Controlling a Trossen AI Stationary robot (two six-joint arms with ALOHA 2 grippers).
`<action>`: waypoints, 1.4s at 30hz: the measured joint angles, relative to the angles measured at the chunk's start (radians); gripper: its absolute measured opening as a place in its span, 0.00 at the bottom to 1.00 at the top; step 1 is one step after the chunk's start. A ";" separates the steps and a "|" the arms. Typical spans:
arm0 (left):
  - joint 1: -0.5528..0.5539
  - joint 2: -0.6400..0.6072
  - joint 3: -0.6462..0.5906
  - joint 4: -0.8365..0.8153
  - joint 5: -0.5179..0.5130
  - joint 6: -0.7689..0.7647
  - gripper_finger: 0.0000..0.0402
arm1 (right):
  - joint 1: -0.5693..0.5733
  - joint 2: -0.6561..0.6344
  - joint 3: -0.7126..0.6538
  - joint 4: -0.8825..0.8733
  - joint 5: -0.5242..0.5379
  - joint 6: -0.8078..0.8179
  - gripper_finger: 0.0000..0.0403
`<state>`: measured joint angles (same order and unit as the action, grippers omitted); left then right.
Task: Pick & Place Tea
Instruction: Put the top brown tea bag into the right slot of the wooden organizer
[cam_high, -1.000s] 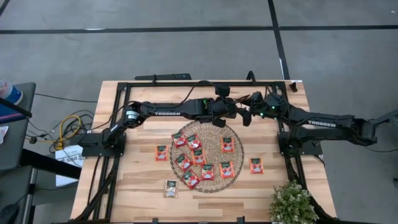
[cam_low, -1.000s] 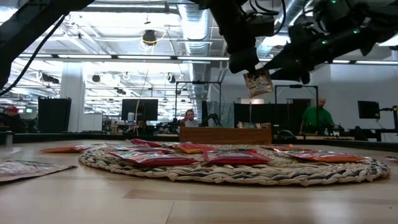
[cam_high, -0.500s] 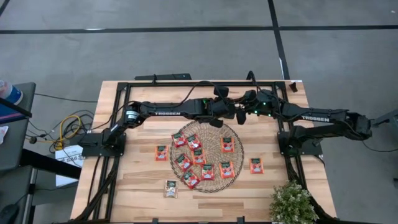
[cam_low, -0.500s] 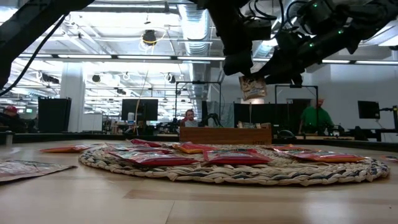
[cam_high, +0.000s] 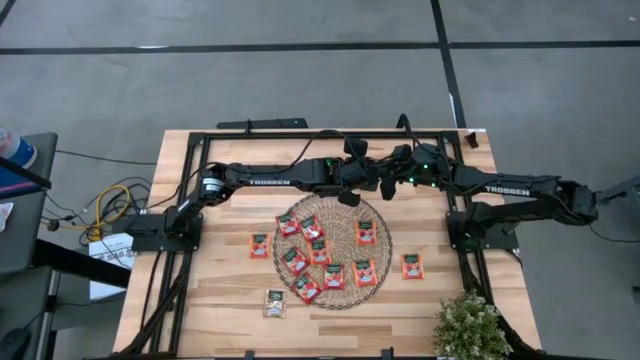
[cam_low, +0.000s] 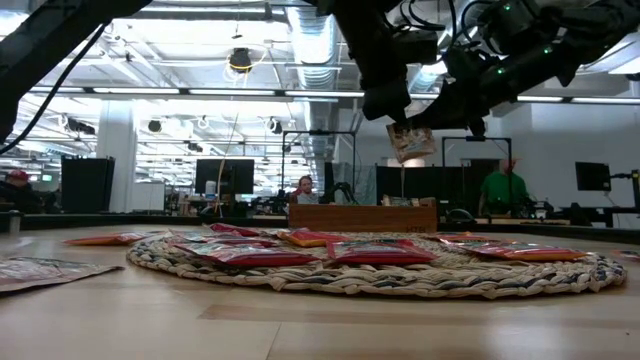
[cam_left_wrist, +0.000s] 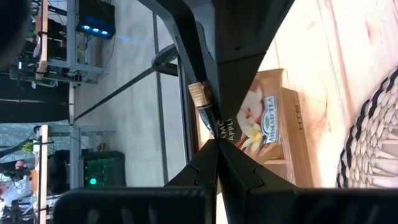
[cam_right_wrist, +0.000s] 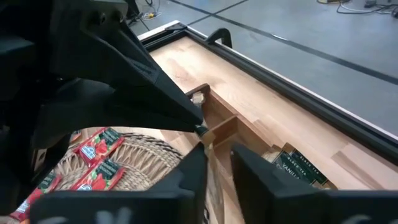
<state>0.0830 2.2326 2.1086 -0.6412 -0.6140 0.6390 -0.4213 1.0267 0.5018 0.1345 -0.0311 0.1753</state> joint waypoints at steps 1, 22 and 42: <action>0.000 0.000 0.000 0.000 0.000 -0.001 0.00 | 0.001 0.000 0.000 0.001 0.000 0.001 0.09; 0.000 0.003 0.000 0.060 -0.071 -0.006 0.00 | 0.001 0.000 0.000 0.004 0.007 0.053 0.00; 0.001 0.003 0.000 0.047 -0.077 -0.137 0.00 | 0.000 0.000 0.000 -0.002 0.043 0.090 0.00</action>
<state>0.0841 2.2353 2.1086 -0.5947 -0.6913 0.5019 -0.4210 1.0264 0.5022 0.1329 0.0114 0.2657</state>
